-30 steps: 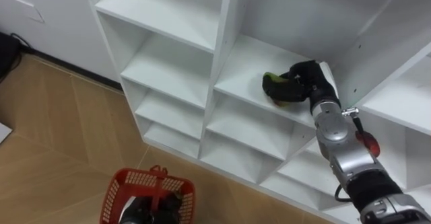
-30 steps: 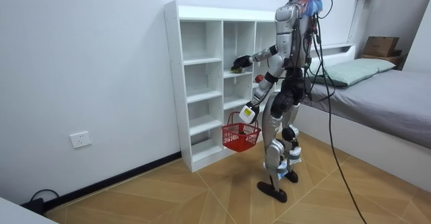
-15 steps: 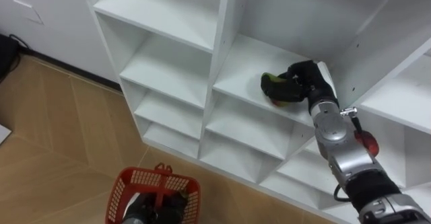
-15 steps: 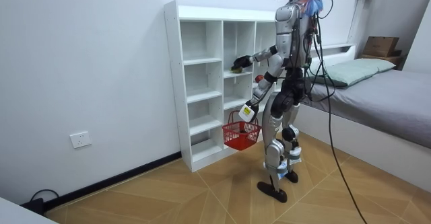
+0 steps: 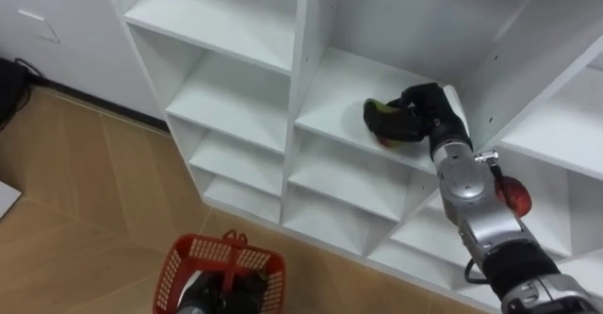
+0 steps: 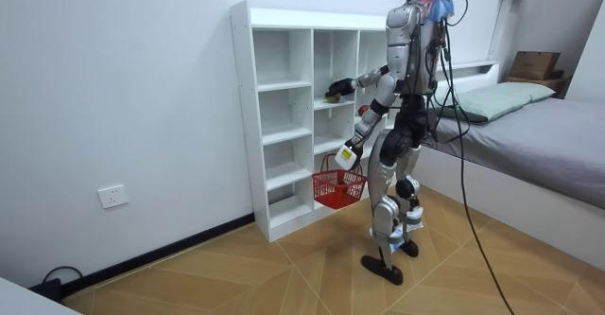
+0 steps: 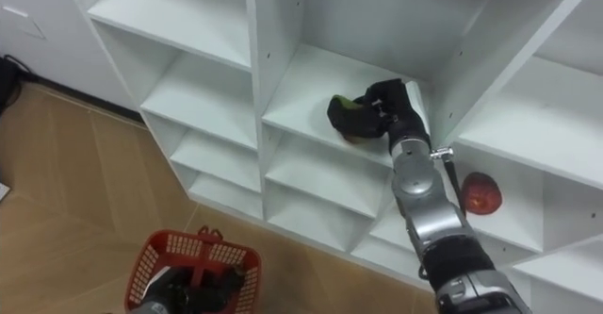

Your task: Collect fruits from the closet

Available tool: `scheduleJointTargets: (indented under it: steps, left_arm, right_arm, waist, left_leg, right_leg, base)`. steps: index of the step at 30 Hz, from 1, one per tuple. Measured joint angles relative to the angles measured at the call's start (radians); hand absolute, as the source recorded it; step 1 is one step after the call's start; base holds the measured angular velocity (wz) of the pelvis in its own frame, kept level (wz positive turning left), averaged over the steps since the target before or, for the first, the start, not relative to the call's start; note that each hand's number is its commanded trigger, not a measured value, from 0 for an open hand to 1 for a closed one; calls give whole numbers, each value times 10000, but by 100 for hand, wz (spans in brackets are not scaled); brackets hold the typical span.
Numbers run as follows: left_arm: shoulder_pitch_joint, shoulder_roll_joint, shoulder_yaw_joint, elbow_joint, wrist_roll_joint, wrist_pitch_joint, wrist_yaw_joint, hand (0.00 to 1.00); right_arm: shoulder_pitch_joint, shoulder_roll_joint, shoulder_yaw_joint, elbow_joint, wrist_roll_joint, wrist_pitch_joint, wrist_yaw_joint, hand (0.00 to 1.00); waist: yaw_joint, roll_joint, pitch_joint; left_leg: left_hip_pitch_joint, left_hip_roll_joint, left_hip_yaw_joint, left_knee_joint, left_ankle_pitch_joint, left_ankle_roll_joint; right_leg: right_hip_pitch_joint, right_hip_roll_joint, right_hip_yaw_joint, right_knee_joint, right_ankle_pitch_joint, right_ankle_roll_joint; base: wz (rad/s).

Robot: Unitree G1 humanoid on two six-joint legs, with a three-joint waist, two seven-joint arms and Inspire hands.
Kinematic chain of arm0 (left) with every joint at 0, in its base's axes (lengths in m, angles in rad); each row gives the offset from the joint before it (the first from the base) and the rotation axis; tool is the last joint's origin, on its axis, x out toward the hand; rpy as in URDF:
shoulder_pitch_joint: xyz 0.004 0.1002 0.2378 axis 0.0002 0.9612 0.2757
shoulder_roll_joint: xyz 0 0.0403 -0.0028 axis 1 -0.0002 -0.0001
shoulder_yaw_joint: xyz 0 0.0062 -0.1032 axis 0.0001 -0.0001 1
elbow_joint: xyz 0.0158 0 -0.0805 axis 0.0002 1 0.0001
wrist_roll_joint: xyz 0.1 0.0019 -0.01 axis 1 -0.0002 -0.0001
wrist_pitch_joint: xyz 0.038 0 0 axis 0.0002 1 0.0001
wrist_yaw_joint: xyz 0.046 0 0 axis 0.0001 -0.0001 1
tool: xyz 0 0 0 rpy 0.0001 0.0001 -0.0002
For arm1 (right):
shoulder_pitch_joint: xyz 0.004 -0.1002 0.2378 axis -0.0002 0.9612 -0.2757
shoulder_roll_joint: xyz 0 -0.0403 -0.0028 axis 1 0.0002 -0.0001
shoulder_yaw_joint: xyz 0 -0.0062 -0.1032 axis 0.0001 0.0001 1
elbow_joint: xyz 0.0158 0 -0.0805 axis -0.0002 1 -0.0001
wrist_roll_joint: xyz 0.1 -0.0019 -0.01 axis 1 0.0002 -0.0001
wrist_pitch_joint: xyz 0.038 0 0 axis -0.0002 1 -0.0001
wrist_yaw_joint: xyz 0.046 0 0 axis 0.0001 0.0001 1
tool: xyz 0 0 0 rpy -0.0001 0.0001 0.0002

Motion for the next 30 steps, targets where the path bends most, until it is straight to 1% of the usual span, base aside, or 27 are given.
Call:
scheduleJointTargets:
  steps: [4,5,6,8,9,10,12,14,17,22,23,26,28,30]
  left_arm:
    - [-12,-58,4,-1,-171,-8,-15,100]
    - [-46,-94,12,4,-209,-9,-12,100]
    - [-63,-118,12,5,-310,-10,-16,100]
    - [-78,-184,10,53,-662,-9,-73,100]
    - [-83,-188,13,83,-733,-7,-77,100]
    - [-83,-282,17,102,-758,-7,-70,100]
    - [-88,-296,15,185,-758,-8,-46,100]
    - [-84,-392,12,271,-765,-7,-21,100]
    - [-70,-480,11,270,-841,-7,17,100]
    - [-88,-499,7,262,-1013,-17,87,100]
    - [-88,-489,-30,263,-1269,-42,132,100]
    - [-80,-435,-214,278,-1536,-131,209,100]
    - [-81,-461,-235,280,-1538,-271,230,100]
    - [-81,-437,-332,280,-1545,-302,237,100]
  right_arm:
    - [12,223,5,-119,168,17,257,100]
    - [103,255,4,-298,222,47,341,100]
    - [218,254,1,-462,304,66,404,100]
    - [765,320,9,-1292,401,149,659,100]
    - [894,341,10,-1484,400,191,722,100]
    - [1140,365,17,-1870,381,251,780,100]
    - [1463,396,57,-2240,390,296,822,100]
    - [1829,411,54,-2663,422,330,846,100]
    - [2078,507,68,-3038,429,337,1024,100]
    - [2260,697,87,-3223,446,338,1083,100]
    - [2320,690,158,-3303,472,338,1097,100]
    - [2514,690,412,-3493,467,337,1229,100]
    - [2652,692,437,-3511,463,337,1282,100]
    - [2786,695,524,-3519,466,337,1292,100]
  waist:
    - [-165,21,-1]
    - [-247,34,0]
    - [-253,43,-1]
    - [-251,128,-30]
    - [-263,171,-45]
    - [-363,248,-55]
    - [-407,332,-90]
    - [-495,435,-126]
    - [-646,500,-121]
    - [-690,520,-119]
    - [-688,526,-120]
    - [-713,547,-115]
    - [-741,550,-112]
    - [-793,565,-112]
  left_leg:
    - [37,8,15,2,0,0]
    - [40,15,22,-1,0,0]
    - [41,43,41,-4,0,0]
    - [102,98,219,-55,-2,2]
    - [111,103,265,-73,-2,2]
    - [121,103,300,-90,-2,2]
    - [232,103,463,-174,0,2]
    - [358,106,573,-272,1,0]
    - [463,132,756,-350,1,-1]
    - [582,142,978,-415,-1,-1]
    - [598,143,1031,-454,-1,-1]
    - [646,137,1087,-491,-1,-1]
    - [653,126,1104,-497,-1,-1]
    - [653,131,1106,-497,-1,-1]
  right_leg:
    - [1,17,112,2,1,-2]
    - [-7,15,114,3,2,-2]
    - [-14,15,121,4,2,-2]
    - [-52,19,290,7,3,-4]
    - [-64,24,317,7,6,-3]
    - [-66,21,303,8,13,-4]
    - [-54,26,363,11,14,-5]
    - [-9,40,438,12,14,-4]
    - [-19,61,623,14,14,-5]
    - [-66,137,839,59,16,-7]
    - [-120,138,909,100,16,-7]
    - [-172,146,1020,159,16,-7]
    - [-185,162,1067,160,16,-7]
    - [-184,169,1066,160,17,-9]
  base:
    - [-5]
    - [-3]
    - [-6]
    - [-19]
    - [-18]
    - [-12]
    - [-15]
    - [-14]
    - [-17]
    - [-14]
    - [-18]
    - [-12]
    - [-6]
    - [0]
